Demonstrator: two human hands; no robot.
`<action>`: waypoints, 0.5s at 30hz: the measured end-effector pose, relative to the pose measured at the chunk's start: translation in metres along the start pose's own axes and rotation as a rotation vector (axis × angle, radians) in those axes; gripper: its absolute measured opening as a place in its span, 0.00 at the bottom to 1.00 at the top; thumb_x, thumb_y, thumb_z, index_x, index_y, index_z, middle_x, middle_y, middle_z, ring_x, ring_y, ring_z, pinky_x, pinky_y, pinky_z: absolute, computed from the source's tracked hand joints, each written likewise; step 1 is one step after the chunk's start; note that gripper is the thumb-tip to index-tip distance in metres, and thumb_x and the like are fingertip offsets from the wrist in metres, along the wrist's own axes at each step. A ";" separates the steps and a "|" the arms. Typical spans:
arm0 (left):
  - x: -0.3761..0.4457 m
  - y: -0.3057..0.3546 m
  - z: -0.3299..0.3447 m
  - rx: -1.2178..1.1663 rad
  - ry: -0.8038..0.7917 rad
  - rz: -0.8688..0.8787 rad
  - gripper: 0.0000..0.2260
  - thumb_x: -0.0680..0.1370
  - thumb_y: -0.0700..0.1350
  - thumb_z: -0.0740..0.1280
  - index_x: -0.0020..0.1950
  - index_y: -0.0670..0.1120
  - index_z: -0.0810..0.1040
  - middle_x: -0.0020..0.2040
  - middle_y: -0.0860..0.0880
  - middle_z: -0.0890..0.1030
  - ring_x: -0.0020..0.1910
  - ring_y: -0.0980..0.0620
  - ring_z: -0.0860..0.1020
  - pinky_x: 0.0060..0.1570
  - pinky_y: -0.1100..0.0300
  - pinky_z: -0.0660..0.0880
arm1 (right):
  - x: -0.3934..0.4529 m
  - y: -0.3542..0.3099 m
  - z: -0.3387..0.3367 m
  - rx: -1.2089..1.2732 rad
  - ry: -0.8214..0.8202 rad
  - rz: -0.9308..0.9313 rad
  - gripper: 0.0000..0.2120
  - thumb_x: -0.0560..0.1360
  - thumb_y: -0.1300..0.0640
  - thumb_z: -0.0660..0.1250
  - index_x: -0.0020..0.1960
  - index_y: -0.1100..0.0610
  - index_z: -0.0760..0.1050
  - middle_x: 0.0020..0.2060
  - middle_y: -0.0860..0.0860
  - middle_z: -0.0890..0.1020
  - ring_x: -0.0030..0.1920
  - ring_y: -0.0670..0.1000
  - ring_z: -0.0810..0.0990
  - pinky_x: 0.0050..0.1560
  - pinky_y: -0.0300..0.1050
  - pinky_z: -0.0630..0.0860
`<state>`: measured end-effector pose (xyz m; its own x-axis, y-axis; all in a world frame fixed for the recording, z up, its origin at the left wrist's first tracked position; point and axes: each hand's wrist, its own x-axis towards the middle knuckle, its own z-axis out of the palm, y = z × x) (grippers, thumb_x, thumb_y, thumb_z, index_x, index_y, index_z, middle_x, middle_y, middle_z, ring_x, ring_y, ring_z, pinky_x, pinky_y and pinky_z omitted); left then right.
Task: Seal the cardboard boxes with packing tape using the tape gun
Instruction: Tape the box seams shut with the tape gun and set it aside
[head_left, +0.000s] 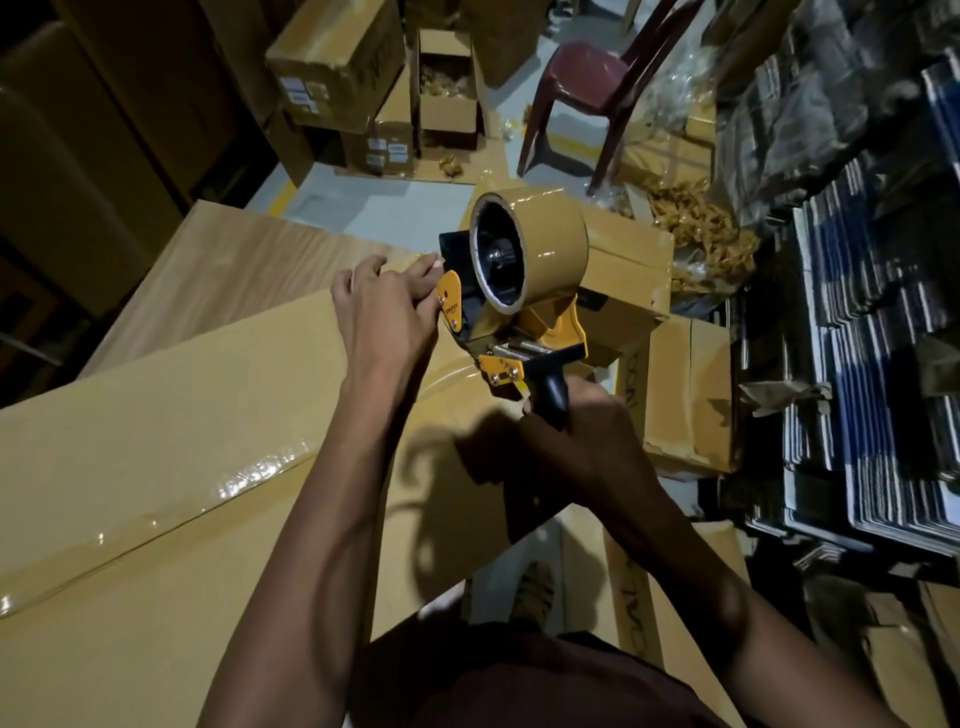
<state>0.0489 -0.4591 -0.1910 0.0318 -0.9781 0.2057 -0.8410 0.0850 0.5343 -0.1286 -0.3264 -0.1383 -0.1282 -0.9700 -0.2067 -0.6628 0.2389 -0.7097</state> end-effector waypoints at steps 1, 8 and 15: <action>0.000 -0.001 0.001 -0.009 -0.003 -0.014 0.12 0.81 0.49 0.64 0.57 0.57 0.86 0.56 0.51 0.86 0.73 0.46 0.69 0.70 0.46 0.58 | 0.000 0.000 -0.001 -0.018 -0.004 0.001 0.04 0.77 0.54 0.70 0.47 0.53 0.76 0.40 0.51 0.78 0.42 0.53 0.79 0.44 0.51 0.78; 0.003 -0.004 0.004 0.075 -0.049 -0.042 0.15 0.81 0.57 0.62 0.65 0.59 0.82 0.61 0.52 0.84 0.76 0.47 0.66 0.72 0.47 0.53 | -0.028 0.011 -0.008 0.036 -0.035 -0.052 0.12 0.77 0.54 0.69 0.39 0.43 0.70 0.33 0.42 0.77 0.35 0.37 0.75 0.34 0.33 0.66; -0.001 0.006 -0.011 0.056 -0.182 0.069 0.07 0.78 0.44 0.66 0.48 0.51 0.85 0.67 0.45 0.80 0.81 0.47 0.54 0.75 0.37 0.46 | -0.026 0.018 0.002 0.022 0.027 -0.090 0.15 0.76 0.58 0.68 0.40 0.39 0.70 0.34 0.34 0.78 0.37 0.37 0.76 0.33 0.32 0.67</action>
<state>0.0495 -0.4558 -0.1792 -0.1206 -0.9890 0.0854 -0.8669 0.1468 0.4763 -0.1361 -0.2965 -0.1470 -0.0887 -0.9884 -0.1234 -0.6561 0.1511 -0.7394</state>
